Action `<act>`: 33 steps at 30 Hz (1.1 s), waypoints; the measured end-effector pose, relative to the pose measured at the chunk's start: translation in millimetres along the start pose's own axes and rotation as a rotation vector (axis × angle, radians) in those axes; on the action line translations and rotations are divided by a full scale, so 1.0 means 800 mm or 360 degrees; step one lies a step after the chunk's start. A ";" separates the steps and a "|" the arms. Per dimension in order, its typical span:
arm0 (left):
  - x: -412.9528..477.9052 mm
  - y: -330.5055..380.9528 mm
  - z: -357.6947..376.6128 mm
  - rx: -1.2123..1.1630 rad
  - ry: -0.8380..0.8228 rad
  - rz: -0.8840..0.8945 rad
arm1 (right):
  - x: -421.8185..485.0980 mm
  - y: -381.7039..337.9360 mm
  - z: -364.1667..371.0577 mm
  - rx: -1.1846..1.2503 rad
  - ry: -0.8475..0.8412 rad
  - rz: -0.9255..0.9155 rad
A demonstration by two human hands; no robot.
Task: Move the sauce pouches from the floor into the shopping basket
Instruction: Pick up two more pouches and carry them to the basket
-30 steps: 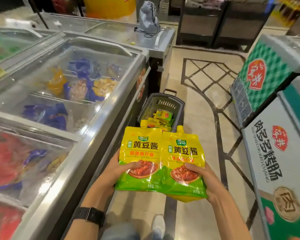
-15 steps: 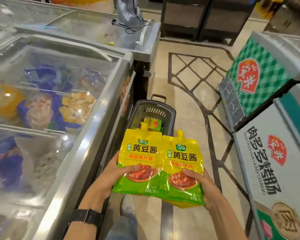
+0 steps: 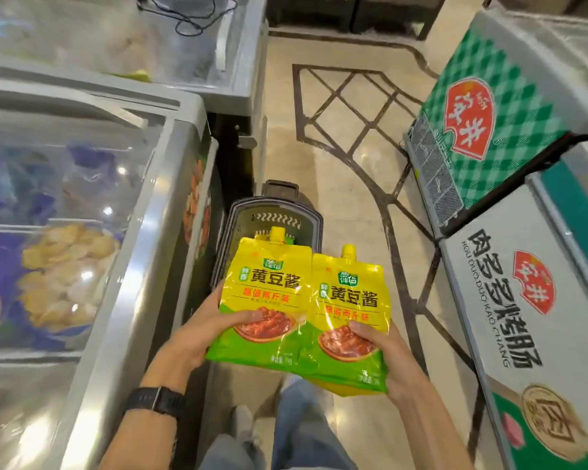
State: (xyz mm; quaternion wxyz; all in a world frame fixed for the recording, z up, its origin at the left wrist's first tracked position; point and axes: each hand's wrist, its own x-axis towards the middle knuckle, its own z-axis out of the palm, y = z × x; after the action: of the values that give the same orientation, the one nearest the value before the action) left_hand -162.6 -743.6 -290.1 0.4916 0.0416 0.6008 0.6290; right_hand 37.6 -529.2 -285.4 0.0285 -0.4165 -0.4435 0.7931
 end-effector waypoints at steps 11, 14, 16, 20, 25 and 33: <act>0.181 0.029 -0.019 0.0053 0.0142 -0.0139 | 0.213 -0.065 -0.017 -0.0087 -0.0062 0.0161; 0.229 0.015 -0.044 0.0064 0.0181 -0.0203 | 0.270 -0.053 -0.014 -0.0068 -0.0082 0.0243; 0.267 0.001 -0.066 0.0100 0.0219 -0.0249 | 0.312 -0.034 -0.014 -0.0039 -0.0054 0.0292; 0.337 -0.043 -0.110 0.0159 0.0221 -0.0310 | 0.388 0.017 -0.012 -0.0084 0.0050 0.0341; 0.405 -0.100 -0.152 0.0176 0.0243 -0.0395 | 0.467 0.083 -0.019 -0.0088 0.0089 0.0381; 0.487 -0.151 -0.189 0.0341 0.0293 -0.0448 | 0.561 0.142 -0.035 -0.0143 0.0128 0.0472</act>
State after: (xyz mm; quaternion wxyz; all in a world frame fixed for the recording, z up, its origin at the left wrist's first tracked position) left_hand -391.0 -616.2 -637.7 0.5103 -0.0485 0.7066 0.4878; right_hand -198.8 -392.1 -660.5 -0.0898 -0.5098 -0.4108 0.7506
